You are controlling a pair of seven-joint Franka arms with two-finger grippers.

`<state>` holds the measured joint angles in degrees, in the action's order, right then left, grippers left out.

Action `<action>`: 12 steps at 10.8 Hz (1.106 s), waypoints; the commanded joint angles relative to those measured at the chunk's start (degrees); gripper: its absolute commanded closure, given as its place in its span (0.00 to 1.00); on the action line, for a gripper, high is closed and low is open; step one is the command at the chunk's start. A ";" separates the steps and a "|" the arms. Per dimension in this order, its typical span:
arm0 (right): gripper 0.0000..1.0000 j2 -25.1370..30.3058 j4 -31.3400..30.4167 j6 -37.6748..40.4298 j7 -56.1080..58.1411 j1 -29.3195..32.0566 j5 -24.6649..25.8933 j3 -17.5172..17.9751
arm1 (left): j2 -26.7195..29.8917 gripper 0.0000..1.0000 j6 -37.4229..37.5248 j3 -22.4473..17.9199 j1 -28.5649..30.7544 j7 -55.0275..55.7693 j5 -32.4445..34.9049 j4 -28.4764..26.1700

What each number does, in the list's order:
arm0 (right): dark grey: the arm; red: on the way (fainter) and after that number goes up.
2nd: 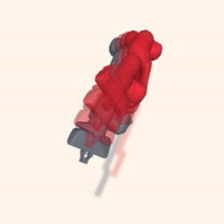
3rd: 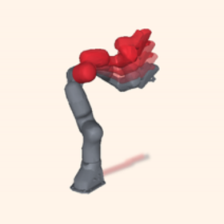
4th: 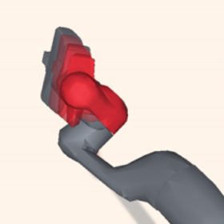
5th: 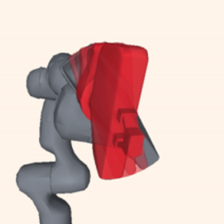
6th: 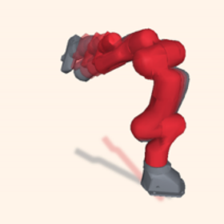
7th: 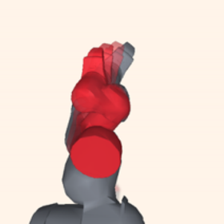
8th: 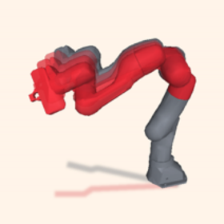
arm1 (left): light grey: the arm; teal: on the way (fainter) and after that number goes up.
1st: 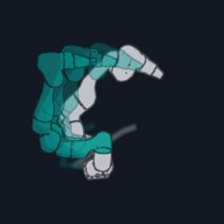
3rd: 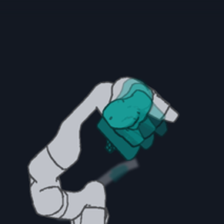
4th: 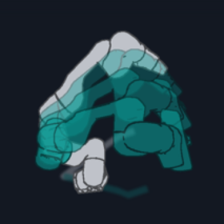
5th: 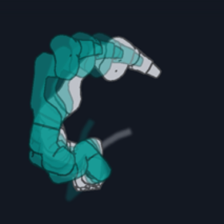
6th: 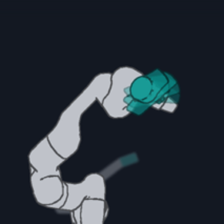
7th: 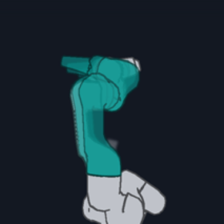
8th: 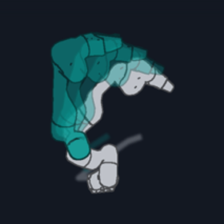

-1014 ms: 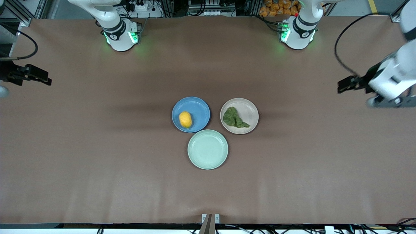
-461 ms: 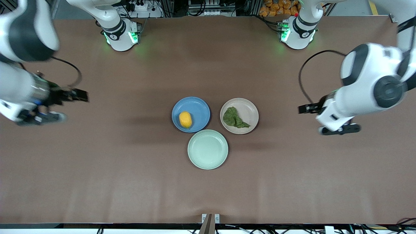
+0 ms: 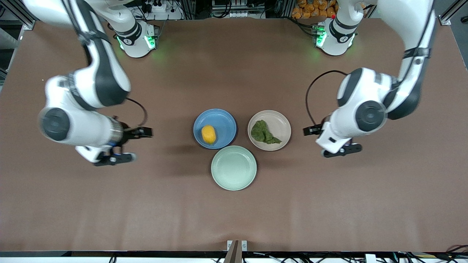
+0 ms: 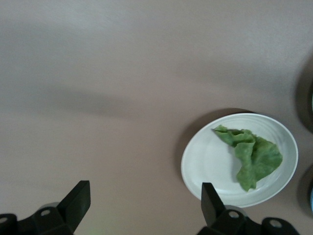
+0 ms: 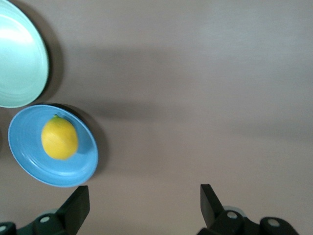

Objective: Pick lemon and lettuce from blue and beige plates
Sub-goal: 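Lower the right gripper onto the lemon while the left gripper lowers onto lettuce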

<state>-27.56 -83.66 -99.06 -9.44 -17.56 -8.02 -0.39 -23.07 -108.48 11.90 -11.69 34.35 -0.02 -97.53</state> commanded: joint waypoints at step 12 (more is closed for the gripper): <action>0.00 -7.42 -14.95 -33.82 -14.72 -18.55 -0.51 -0.49 | -11.99 0.00 -21.14 -0.47 -12.65 25.94 0.28 -4.43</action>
<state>-34.96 -97.26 -130.95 -22.50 -34.86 -8.07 -0.41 -33.56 -127.75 11.81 -23.88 58.22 -0.02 -102.79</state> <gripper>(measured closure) 0.000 0.000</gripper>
